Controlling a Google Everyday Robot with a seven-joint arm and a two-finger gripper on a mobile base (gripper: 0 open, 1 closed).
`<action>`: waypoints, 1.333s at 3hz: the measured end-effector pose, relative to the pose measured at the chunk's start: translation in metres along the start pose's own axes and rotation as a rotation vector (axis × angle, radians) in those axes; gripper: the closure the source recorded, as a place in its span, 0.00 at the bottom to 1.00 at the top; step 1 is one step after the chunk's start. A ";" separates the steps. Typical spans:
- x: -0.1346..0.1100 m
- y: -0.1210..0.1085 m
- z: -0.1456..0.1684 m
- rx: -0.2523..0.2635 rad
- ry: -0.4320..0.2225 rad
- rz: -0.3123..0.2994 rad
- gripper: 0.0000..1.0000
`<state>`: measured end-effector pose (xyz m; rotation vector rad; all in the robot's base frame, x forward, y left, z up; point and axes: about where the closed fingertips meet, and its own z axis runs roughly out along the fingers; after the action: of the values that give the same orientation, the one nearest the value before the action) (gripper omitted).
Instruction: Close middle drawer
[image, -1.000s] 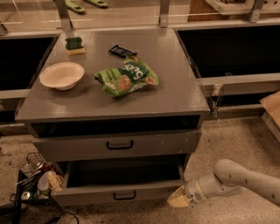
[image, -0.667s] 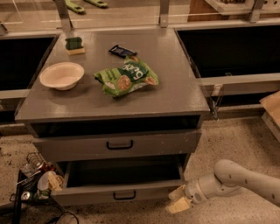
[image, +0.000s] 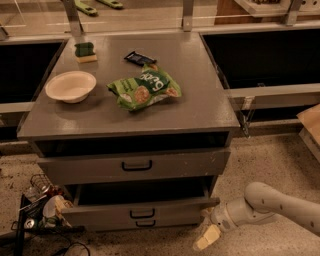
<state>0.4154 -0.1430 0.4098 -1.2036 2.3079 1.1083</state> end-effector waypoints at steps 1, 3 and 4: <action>0.000 0.000 0.000 0.000 0.000 0.000 0.27; 0.000 0.000 0.000 0.000 0.000 0.000 0.73; 0.000 0.000 0.000 0.000 0.000 0.000 0.96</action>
Offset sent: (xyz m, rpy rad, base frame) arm 0.0000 0.0000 0.0000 0.0000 0.0000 0.0000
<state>0.4154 -0.1429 0.4098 -1.2038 2.3079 1.1086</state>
